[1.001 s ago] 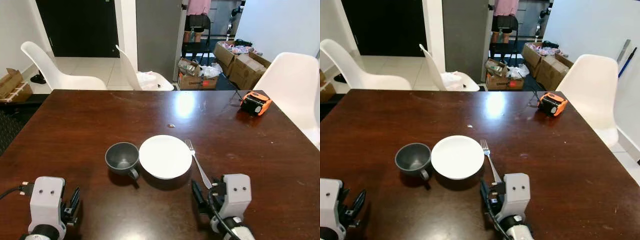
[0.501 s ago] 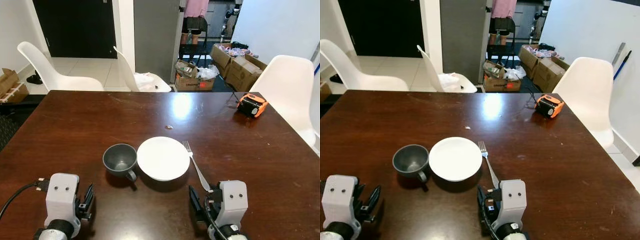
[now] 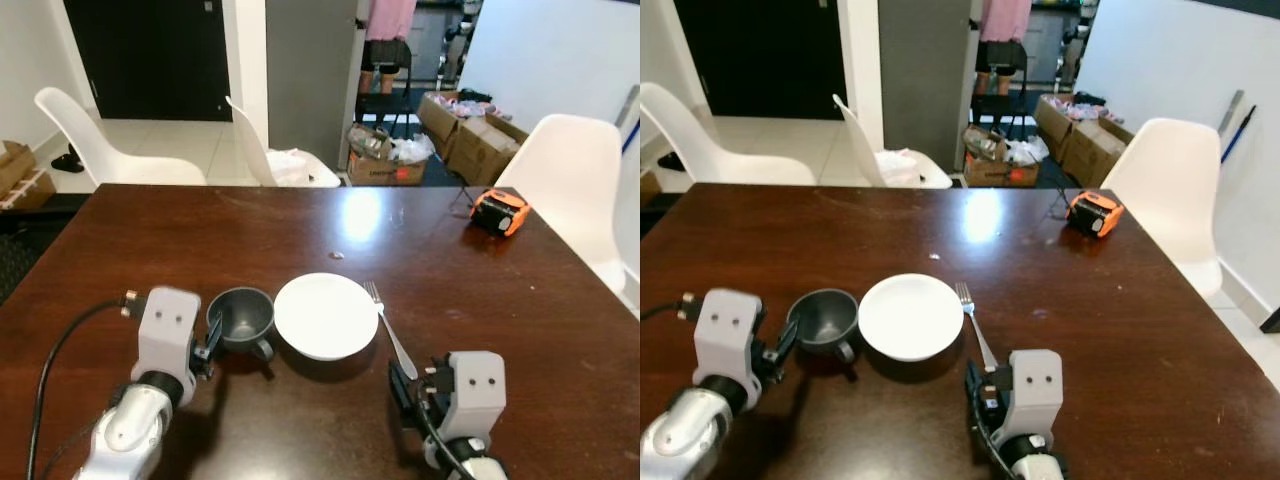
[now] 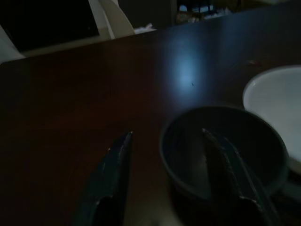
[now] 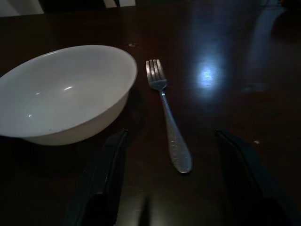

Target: Setting the table

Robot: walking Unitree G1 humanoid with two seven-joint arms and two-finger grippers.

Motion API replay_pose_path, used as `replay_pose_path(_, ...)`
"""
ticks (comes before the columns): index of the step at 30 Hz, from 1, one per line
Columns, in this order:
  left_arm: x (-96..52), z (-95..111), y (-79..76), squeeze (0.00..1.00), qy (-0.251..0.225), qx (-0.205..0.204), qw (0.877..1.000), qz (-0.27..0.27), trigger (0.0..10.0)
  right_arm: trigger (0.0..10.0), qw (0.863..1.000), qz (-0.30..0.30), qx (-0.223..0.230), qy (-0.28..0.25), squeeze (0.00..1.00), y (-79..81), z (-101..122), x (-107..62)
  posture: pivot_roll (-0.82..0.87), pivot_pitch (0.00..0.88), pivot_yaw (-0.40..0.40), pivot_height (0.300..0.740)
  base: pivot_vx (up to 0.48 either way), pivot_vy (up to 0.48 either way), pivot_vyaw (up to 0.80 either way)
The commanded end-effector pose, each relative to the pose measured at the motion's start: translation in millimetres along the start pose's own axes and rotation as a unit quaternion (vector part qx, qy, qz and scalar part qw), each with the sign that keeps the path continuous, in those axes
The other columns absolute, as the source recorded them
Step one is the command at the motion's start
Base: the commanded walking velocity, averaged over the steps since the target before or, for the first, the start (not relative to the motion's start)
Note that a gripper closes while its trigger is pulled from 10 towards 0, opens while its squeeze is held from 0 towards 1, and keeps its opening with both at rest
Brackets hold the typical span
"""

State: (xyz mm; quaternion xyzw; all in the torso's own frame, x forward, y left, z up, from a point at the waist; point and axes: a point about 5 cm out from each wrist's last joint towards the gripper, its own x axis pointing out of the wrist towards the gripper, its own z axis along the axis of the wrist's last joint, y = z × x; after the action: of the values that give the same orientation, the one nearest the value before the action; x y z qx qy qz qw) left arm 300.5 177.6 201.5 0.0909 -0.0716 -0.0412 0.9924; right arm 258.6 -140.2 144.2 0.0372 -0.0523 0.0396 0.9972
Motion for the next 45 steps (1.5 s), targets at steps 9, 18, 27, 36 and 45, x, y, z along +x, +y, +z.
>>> replay_pose_path(9,37.4,0,-7.8,1.0,0.038,-0.004,0.999,-0.022,10.0,10.0,1.0,-0.005,0.008,0.006,0.0,2.6,-5,0.8,0.02,0.134,0.107,0.74,0.0,0.0,0.0)
replay_pose_path(18,67.9,-10,1.8,0.0,0.16,-0.039,0.986,-0.022,10.0,10.0,1.0,-0.003,0.015,0.007,0.0,4.5,-5,1.3,0.03,0.143,0.128,0.74,0.0,0.0,0.0)
replay_pose_path(27,62.6,-22,23.8,0.0,0.197,-0.009,0.98,-0.009,4.7,10.0,1.0,-0.006,0.021,0.01,0.0,5.3,-7,0.1,0.03,0.148,0.126,0.74,0.0,0.0,0.0)
replay_pose_path(36,51.6,-32,16.6,0.0,0.215,-0.028,0.976,-0.027,0.0,10.0,1.0,-0.001,0.02,0.012,0.0,4.2,-7,1.9,0.04,0.143,0.114,0.74,0.0,0.0,0.0)
replay_pose_path(45,51.6,-33,10.1,0.0,0.215,-0.031,0.975,-0.035,0.0,10.0,1.0,0.001,0.02,0.012,0.0,5.0,-7,2.4,0.03,0.138,0.114,0.74,0.0,0.0,0.0)
